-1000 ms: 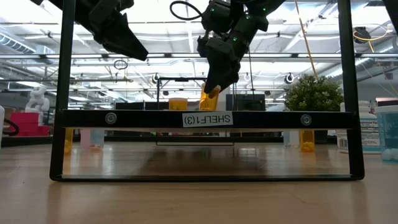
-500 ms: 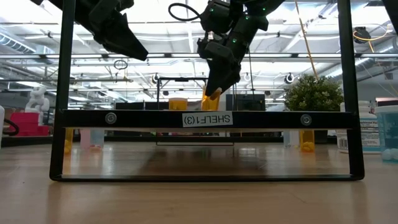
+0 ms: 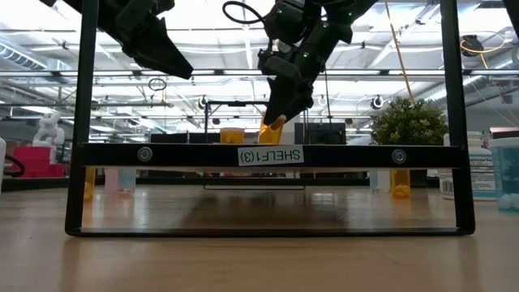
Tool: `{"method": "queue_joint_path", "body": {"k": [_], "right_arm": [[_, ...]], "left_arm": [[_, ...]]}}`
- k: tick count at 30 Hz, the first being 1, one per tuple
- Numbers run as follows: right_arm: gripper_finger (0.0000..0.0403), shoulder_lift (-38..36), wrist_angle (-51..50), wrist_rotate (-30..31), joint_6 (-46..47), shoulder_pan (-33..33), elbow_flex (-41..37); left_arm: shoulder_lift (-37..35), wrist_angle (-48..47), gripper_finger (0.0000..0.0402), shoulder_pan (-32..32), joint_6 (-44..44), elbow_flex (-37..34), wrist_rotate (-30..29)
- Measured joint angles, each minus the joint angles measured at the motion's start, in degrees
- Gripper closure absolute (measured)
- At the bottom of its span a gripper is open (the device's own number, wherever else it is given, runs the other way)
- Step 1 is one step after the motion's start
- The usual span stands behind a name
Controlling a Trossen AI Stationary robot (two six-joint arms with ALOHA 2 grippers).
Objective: Pick and place medicine bottles onto shelf by color
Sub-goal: Put the big orange medicine bottle on the shelf
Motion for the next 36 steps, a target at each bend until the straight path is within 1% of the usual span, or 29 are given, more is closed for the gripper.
{"method": "queue_joint_path", "body": {"k": [4,10,15,19,26,36], "right_arm": [[0.0190,-1.6,0.3,1.0,-0.2,0.7,-0.3],[0.0190,-6.7,-0.1,2.1,-0.4,1.5,-0.4],[0.0190,-8.3,-0.8,2.8,-0.4,3.0,-0.4],[0.0190,-7.6,-1.1,-0.2,0.2,4.5,-0.3],[0.0190,-4.9,-0.8,0.0,5.8,5.3,-0.3],[0.0190,-1.6,-1.3,0.3,9.3,2.6,-0.3]], "left_arm": [[0.0,0.0,0.0192,0.0,0.0,0.0,0.0],[0.0,0.2,0.0192,0.0,0.3,0.0,0.0],[0.0,0.2,0.0192,0.0,0.3,0.0,0.0],[0.0,0.3,0.0192,0.0,0.3,0.0,0.0],[0.0,0.4,0.0192,0.0,0.3,0.0,0.3],[0.0,0.4,0.0192,0.0,0.2,0.0,0.4]]}}
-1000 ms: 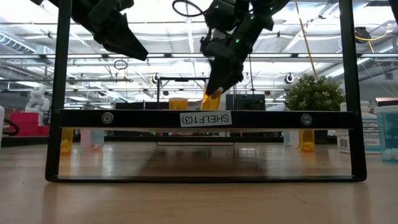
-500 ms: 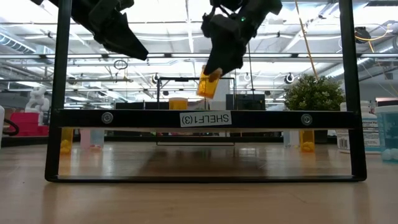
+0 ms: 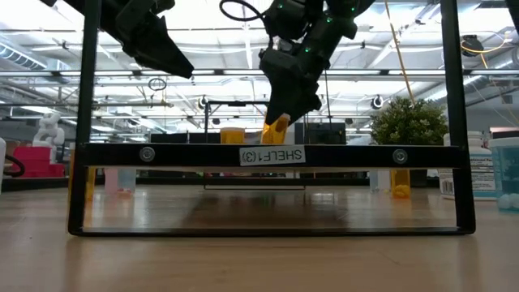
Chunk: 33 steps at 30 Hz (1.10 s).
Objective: Pick and place medicine bottles onto shelf by color
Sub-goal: Put the big orange medicine bottle on the shelf
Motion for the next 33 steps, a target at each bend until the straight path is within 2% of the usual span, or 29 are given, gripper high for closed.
{"method": "queue_joint_path", "body": {"k": [7,14,22,33], "right_arm": [[0.0190,0.0,-0.2,0.1,0.6,-0.8,0.0],[0.0190,0.0,-0.9,5.9,4.7,0.9,0.0],[0.0190,0.0,2.1,7.5,10.2,1.0,-2.3],[0.0190,0.0,4.8,7.6,10.8,0.7,-4.5]], "left_arm": [[0.0,0.0,0.0192,0.0,0.0,0.0,0.0],[0.0,0.0,0.0192,0.0,0.0,0.0,0.0],[0.0,0.0,0.0192,0.0,0.0,0.0,0.0],[0.0,0.0,0.0192,0.0,0.0,0.0,0.0]]}}
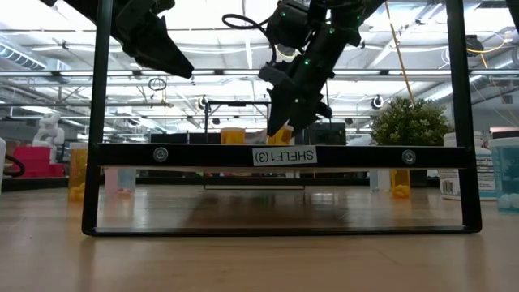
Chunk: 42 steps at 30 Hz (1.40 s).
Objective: Pick and place medicine bottles onto shelf by color
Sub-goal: Put the big orange medicine bottle on the shelf
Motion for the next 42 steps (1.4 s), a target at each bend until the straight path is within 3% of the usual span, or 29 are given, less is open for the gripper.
{"method": "queue_joint_path", "body": {"k": [10,22,30,42], "right_arm": [[0.0190,0.0,0.0,1.3,-0.3,-0.1,0.0],[0.0159,0.0,0.1,1.5,-0.3,-0.1,0.0],[0.0164,-1.5,3.0,2.7,-2.9,-0.1,0.0],[0.0181,-5.2,-2.7,2.9,-7.0,3.0,0.0]], "left_arm": [[0.0,0.0,0.0192,0.0,0.0,0.0,0.0],[0.0,0.1,0.0192,0.0,0.0,0.0,0.0],[0.0,0.0,0.0192,0.0,0.0,0.0,0.0],[0.0,0.0,0.0192,0.0,0.0,0.0,0.8]]}}
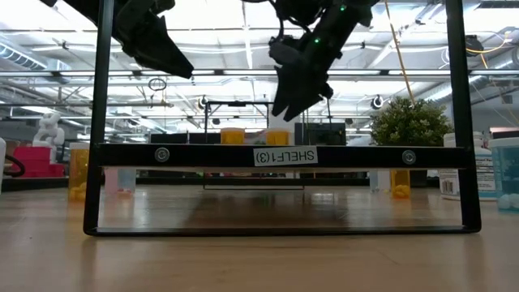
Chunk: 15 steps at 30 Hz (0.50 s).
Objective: Pick and place medicine bottles onto shelf by color
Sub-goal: Put the big orange medicine bottle on the shelf
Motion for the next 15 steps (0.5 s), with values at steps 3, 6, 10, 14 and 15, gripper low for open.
{"method": "queue_joint_path", "body": {"k": [3,6,10,14,15], "right_arm": [[0.0194,0.0,-2.7,0.2,-0.4,2.0,0.0],[0.0208,0.0,-2.7,2.0,0.6,4.2,-1.0],[0.0230,0.0,-0.3,2.9,0.4,6.0,-4.5],[0.0255,0.0,11.5,-0.4,-2.7,5.5,-10.5],[0.0262,0.1,14.6,-2.0,-3.0,4.9,-12.0]], "left_arm": [[0.0,0.0,0.0192,0.0,0.0,0.0,0.7],[0.0,0.0,0.0192,0.0,0.0,0.0,0.8],[0.0,0.0,0.0192,0.0,0.0,0.0,0.8],[0.0,0.0,0.0192,0.0,0.0,0.0,0.8],[0.0,0.0,0.0192,0.0,0.0,0.0,0.8]]}}
